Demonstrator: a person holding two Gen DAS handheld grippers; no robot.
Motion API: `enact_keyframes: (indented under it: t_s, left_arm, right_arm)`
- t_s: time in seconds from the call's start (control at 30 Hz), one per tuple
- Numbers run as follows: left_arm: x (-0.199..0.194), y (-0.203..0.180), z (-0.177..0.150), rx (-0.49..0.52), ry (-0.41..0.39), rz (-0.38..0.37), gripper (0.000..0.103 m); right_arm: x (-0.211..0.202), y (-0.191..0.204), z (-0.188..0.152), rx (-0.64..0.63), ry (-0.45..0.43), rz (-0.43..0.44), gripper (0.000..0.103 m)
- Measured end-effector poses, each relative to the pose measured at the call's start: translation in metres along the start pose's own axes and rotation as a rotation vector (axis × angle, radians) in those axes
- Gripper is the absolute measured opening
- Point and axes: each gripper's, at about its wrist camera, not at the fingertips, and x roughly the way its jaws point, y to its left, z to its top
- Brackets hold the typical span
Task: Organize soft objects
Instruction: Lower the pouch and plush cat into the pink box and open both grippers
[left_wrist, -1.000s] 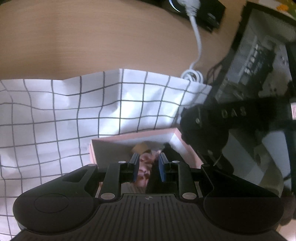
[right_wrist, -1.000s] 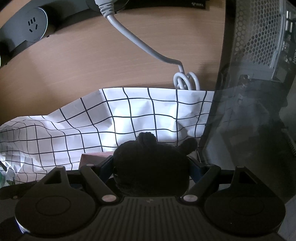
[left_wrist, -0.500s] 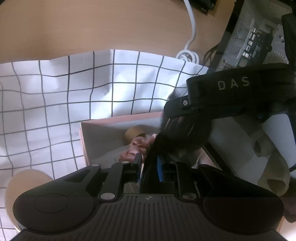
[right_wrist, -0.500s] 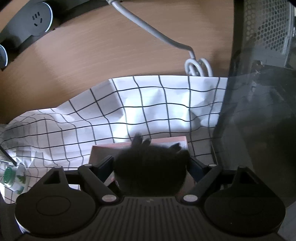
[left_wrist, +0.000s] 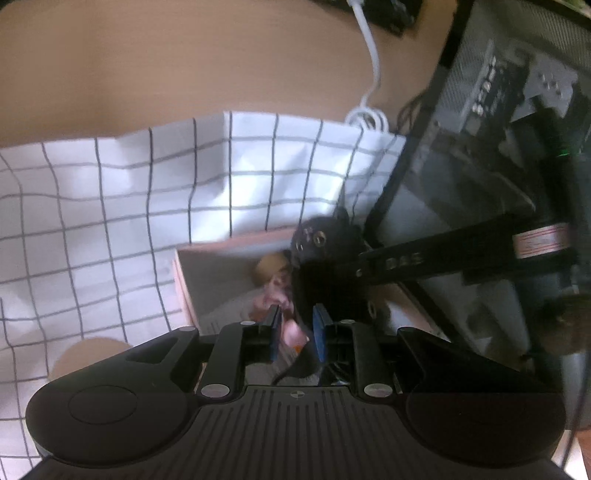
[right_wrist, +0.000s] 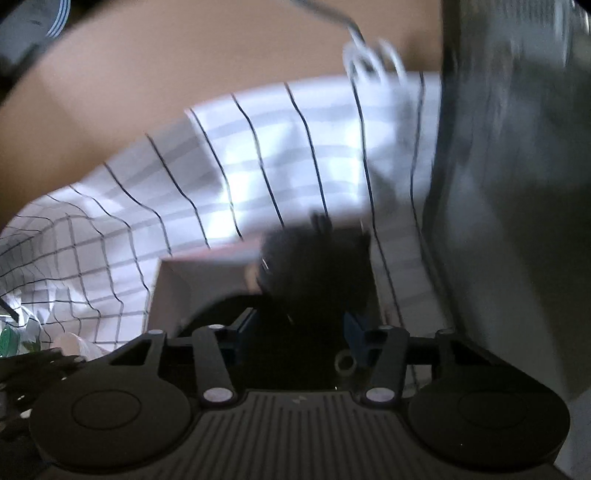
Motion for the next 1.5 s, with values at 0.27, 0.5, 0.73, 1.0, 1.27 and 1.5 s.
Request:
enact_keyframes:
  t_s: [0.27,0.5,0.73,1.0,1.27,1.5]
  left_arm:
    - [0.023,-0.004,-0.007,0.018,0.05,-0.004,0.02]
    - [0.044,-0.012,-0.007,0.025,0.061,-0.022,0.02]
    - [0.038,-0.013,-0.009,0.026,0.055,-0.015,0.02]
    - [0.037,-0.014,-0.013,0.05,0.051,0.004,0.022]
    - [0.039,-0.015,-0.012,0.043,0.06,-0.004,0.027]
    - [-0.006,-0.01,-0.01,0.041,-0.032,-0.05,0.025]
  right_arm:
    - [-0.017,-0.001,-0.006,-0.01,-0.053,-0.025,0.052]
    - [-0.044,0.013,0.01,-0.085,-0.187,-0.089,0.063]
    - [0.002,0.025,0.034,-0.062,-0.12,-0.065,0.071]
    - [0.035,0.004,0.009,0.043,0.045,-0.045,0.062]
    - [-0.044,0.001,-0.018,0.045,-0.138,-0.088,0.07]
    - [-0.105,0.004,-0.062,0.007,-0.244,-0.161,0.075]
